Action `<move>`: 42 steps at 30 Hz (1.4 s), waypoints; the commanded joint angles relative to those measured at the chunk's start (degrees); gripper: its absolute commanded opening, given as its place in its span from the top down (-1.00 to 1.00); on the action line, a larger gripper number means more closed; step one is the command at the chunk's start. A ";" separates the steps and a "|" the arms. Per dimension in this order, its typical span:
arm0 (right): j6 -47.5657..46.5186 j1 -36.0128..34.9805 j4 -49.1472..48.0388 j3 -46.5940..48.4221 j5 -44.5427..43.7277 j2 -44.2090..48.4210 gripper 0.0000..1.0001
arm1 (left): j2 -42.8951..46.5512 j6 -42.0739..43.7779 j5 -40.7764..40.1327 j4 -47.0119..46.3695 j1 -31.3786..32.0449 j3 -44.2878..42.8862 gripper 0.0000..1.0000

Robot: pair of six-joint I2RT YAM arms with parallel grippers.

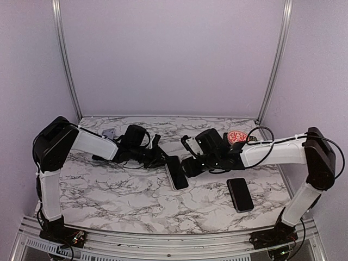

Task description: Put the phone into the phone case

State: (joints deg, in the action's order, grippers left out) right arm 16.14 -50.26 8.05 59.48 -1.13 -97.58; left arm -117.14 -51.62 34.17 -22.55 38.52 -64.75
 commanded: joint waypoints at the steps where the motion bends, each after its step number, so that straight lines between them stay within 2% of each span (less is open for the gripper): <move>1: -6.03 6.63 -6.39 -5.19 13.06 8.12 -0.35 | 5.04 25.16 -5.93 18.42 3.03 -5.90 1.00; 4: -9.13 10.80 -12.85 -9.84 21.03 11.14 -0.59 | 7.49 34.06 -4.61 23.95 4.58 -7.33 1.00; 7: -15.59 11.80 -15.02 -11.61 27.76 13.42 -0.63 | 11.34 46.81 -7.84 30.42 7.31 -7.78 1.00; 10: -22.50 11.77 -18.70 -15.44 31.30 16.40 -0.65 | 15.76 60.33 -12.27 31.40 10.19 -3.03 1.00; 15: -25.67 11.83 -33.15 -25.27 35.43 18.03 -0.67 | 16.32 62.66 -10.34 27.45 10.81 0.75 1.00; 18: -27.13 11.84 -36.24 -25.14 37.11 14.34 -0.66 | 15.95 62.89 -10.56 25.20 10.87 1.50 1.00; 22: -28.57 11.40 -35.88 -20.71 41.02 7.35 -0.47 | 17.35 63.53 -11.27 20.78 10.89 3.70 1.00; 26: -29.35 9.25 -40.92 -20.04 42.31 2.95 -0.34 | 19.29 64.33 -10.93 14.65 10.93 7.48 1.00; 29: -29.77 8.00 -41.66 -18.02 43.21 -0.81 -0.04 | 19.06 64.61 -10.91 12.30 10.96 8.71 1.00; 33: -30.90 6.82 -40.86 -14.03 45.48 -5.27 0.15 | 17.49 64.42 -9.82 12.26 10.88 7.64 1.00; 35: -31.25 6.46 -40.58 -13.16 46.28 -6.35 0.23 | 17.04 64.38 -9.84 12.14 10.89 7.17 0.91; 36: -31.33 6.49 -40.62 -12.90 46.55 -6.58 0.28 | 16.83 64.36 -9.93 11.98 10.91 6.98 0.76; 38: -31.43 6.48 -40.87 -12.75 47.16 -6.73 0.42 | 16.76 64.36 -10.13 11.62 10.98 6.77 0.64; 42: -33.02 6.49 -38.51 -12.04 48.02 -5.97 0.68 | 17.15 64.12 -11.16 11.69 10.87 6.64 0.70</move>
State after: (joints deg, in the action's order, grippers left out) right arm -14.20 -43.20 -30.79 45.12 45.15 -104.07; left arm -97.80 11.81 28.03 -11.99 49.67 -58.11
